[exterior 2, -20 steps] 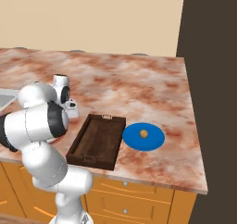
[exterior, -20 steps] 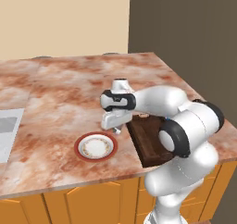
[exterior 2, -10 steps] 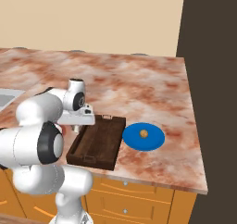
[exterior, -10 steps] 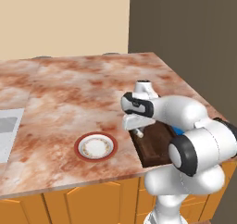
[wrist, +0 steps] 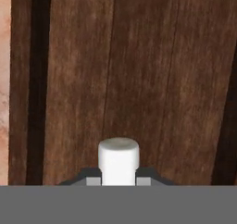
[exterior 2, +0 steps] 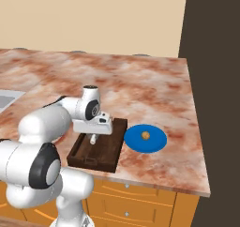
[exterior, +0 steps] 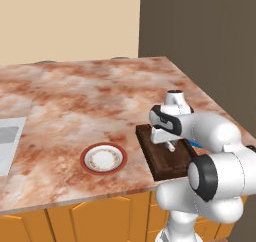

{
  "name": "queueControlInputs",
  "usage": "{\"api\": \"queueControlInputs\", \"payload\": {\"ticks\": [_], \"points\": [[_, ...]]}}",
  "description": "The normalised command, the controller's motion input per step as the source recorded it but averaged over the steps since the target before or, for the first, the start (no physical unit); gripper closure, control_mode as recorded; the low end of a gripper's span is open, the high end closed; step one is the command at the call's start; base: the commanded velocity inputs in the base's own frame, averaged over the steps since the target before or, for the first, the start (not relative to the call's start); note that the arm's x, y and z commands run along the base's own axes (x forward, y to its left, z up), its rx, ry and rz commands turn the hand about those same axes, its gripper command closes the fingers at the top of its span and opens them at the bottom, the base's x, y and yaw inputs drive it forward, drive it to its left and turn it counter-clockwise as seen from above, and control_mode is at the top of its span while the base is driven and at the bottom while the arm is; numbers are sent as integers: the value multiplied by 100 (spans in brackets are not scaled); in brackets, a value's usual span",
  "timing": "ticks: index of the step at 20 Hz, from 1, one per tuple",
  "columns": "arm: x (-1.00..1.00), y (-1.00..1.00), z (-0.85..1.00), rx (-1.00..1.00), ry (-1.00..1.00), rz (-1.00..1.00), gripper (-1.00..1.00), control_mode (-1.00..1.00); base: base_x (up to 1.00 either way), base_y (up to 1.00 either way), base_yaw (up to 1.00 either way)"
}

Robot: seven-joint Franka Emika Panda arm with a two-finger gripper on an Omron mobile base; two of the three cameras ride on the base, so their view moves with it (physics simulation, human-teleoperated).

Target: Move the dessert items from the plates to the tray.

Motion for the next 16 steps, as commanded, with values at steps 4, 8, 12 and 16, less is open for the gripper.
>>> {"api": "queueControlInputs", "payload": {"ticks": [4,8,12,16], "points": [[-2,-42,-13,-9,0,-12,100,-100,0,0,0],[0,-13,-8,-4,0,-6,100,-100,0,0,0],[0,0,-11,-1,0,-4,100,-100,0,0,0],[0,-5,-20,0,-1,0,100,-100,0,0,0]]}}
